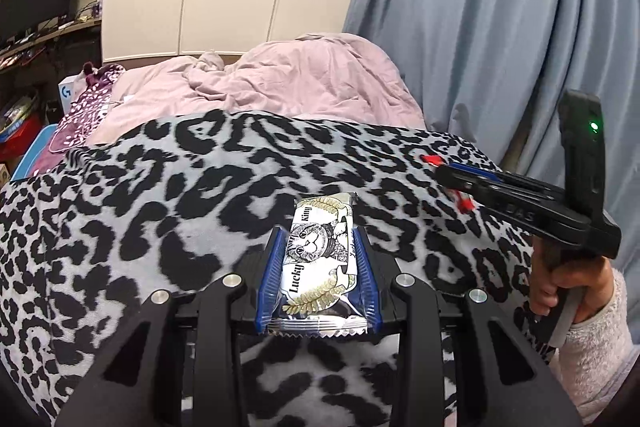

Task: Organize snacks
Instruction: 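Carry the red packet into the basket and open the right tool while the left tool holds Lucky Kitty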

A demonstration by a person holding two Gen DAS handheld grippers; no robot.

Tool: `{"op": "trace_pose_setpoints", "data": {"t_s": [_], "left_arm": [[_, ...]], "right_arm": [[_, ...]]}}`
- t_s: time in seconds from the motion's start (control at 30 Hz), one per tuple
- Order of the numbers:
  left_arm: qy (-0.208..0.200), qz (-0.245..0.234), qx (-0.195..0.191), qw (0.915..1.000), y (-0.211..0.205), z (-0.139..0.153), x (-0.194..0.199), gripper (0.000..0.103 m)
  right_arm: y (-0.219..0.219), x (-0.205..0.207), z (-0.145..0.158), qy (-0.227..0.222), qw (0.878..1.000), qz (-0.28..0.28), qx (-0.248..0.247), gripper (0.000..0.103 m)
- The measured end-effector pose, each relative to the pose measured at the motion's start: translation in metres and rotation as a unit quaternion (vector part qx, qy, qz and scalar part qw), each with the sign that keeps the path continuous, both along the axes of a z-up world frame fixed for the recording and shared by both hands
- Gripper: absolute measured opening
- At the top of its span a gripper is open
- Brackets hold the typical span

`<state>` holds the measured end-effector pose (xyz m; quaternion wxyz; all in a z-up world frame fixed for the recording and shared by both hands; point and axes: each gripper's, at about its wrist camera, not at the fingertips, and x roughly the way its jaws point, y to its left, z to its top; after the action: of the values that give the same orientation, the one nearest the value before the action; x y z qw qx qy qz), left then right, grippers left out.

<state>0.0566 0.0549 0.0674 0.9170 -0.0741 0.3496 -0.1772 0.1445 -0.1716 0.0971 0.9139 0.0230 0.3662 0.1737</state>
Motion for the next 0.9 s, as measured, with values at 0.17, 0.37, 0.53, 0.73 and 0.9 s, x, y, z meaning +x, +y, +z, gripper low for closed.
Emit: {"op": "trace_pose_setpoints", "data": {"t_s": [0.17, 0.37, 0.53, 0.73, 0.9], "left_arm": [[-0.002, -0.02, 0.005, 0.9998, -0.024, 0.006, 0.001, 0.035], [-0.006, -0.046, 0.012, 0.9989, -0.056, 0.012, 0.001, 0.035], [-0.006, -0.07, 0.019, 0.9973, -0.084, 0.015, 0.002, 0.035], [-0.007, -0.107, 0.03, 0.9938, -0.126, 0.017, 0.001, 0.035], [-0.006, -0.133, 0.037, 0.9904, -0.156, 0.017, 0.001, 0.035]], "right_arm": [[-0.051, -0.021, 0.003, -0.008, 0.998, -0.051, 0.021, 0.025], [-0.116, -0.049, 0.004, -0.02, 0.992, -0.118, 0.036, 0.025], [-0.169, -0.073, -0.001, -0.027, 0.983, -0.177, 0.048, 0.025], [-0.234, -0.106, -0.012, -0.025, 0.966, -0.253, 0.048, 0.025], [-0.283, -0.135, -0.022, -0.02, 0.948, -0.314, 0.047, 0.025]]}}
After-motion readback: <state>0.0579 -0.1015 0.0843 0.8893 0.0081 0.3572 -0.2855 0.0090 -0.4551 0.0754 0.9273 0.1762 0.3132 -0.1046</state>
